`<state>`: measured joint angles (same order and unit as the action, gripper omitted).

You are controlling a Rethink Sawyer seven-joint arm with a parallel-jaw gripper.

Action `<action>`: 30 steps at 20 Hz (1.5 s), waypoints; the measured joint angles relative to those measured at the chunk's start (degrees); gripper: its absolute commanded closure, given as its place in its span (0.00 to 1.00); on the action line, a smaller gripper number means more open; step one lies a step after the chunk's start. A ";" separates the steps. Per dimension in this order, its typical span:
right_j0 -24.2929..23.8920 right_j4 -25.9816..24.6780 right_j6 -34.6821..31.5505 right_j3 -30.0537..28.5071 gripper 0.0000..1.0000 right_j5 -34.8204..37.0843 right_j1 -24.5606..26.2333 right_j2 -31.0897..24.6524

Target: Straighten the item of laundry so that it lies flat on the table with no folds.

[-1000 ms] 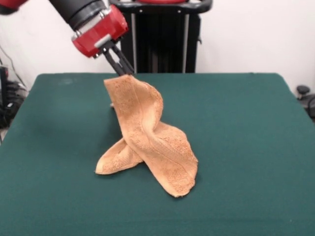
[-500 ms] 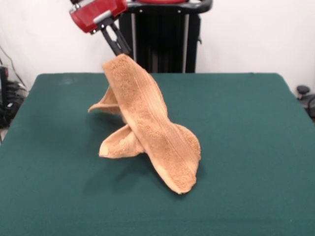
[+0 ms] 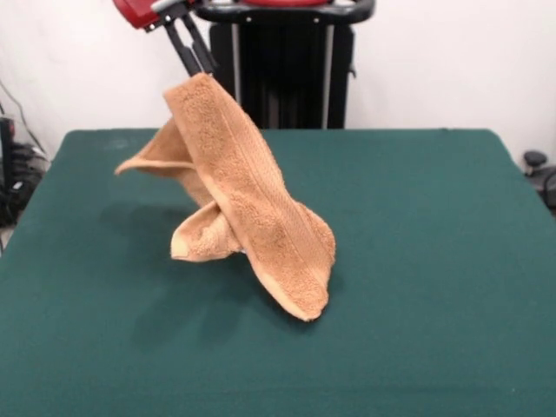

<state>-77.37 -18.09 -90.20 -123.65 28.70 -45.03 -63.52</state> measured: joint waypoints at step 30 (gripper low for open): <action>0.53 1.38 0.00 12.59 1.00 21.20 -4.74 0.55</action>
<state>-76.84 -16.71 -90.20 -111.06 49.90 -49.77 -62.97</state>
